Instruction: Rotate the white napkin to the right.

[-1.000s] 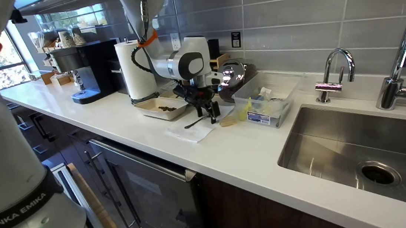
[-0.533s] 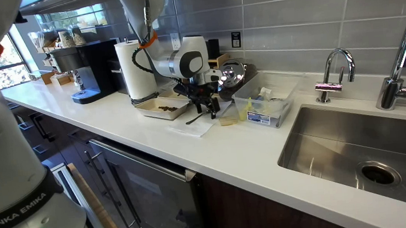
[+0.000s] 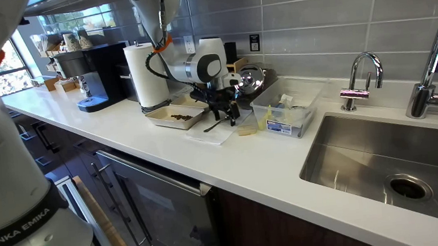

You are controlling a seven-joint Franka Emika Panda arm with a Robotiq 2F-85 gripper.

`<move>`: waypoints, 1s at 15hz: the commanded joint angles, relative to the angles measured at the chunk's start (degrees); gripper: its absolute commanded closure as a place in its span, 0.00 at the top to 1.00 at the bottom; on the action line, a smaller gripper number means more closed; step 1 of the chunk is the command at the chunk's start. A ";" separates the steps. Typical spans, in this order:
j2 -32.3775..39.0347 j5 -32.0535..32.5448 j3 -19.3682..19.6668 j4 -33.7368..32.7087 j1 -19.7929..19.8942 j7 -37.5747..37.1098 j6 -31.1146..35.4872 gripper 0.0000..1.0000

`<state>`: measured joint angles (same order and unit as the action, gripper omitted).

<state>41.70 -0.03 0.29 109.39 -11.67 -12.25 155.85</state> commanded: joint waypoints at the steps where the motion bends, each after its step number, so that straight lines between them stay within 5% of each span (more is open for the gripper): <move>1: -0.50 -0.69 -0.62 0.46 0.28 -0.17 -2.27 1.00; 8: -12.16 2.36 3.61 10.88 -3.69 -5.79 -5.12 1.00; 15: -32.56 8.99 2.98 25.50 -2.65 -7.52 -15.76 1.00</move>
<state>20.30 4.19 2.36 126.43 -13.75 -16.22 144.32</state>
